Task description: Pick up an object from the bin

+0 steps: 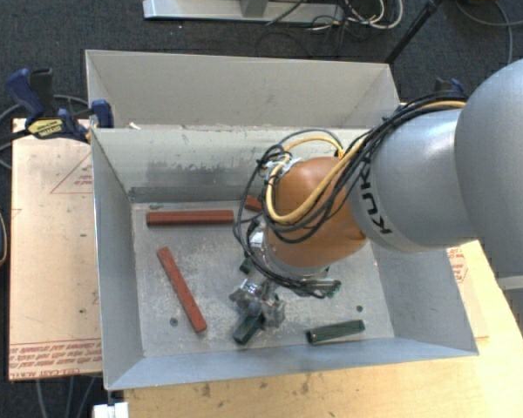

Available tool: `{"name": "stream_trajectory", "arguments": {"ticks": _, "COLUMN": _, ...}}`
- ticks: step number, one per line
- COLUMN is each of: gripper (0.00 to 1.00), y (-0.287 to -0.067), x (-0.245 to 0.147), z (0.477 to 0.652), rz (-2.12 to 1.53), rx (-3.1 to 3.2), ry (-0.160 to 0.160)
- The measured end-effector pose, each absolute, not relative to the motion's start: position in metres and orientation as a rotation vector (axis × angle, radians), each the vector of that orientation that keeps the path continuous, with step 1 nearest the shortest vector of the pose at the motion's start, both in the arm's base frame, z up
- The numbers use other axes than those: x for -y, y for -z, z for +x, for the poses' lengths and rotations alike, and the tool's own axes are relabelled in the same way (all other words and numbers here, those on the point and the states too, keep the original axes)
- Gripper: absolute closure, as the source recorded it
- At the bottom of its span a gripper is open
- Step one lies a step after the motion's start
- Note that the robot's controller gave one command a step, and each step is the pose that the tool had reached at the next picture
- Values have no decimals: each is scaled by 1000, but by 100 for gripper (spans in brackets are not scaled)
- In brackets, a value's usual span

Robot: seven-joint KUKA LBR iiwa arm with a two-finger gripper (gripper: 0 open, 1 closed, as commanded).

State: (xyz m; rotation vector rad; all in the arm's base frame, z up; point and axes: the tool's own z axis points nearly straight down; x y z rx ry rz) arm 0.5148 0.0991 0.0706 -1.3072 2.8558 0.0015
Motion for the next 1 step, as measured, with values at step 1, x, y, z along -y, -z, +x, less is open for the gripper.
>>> {"name": "stream_trajectory", "arguments": {"ticks": 1, "gripper": 100, "y": -229, "x": -89, "z": 524, "rz": -1325, "rx": -2836, "ry": 3}}
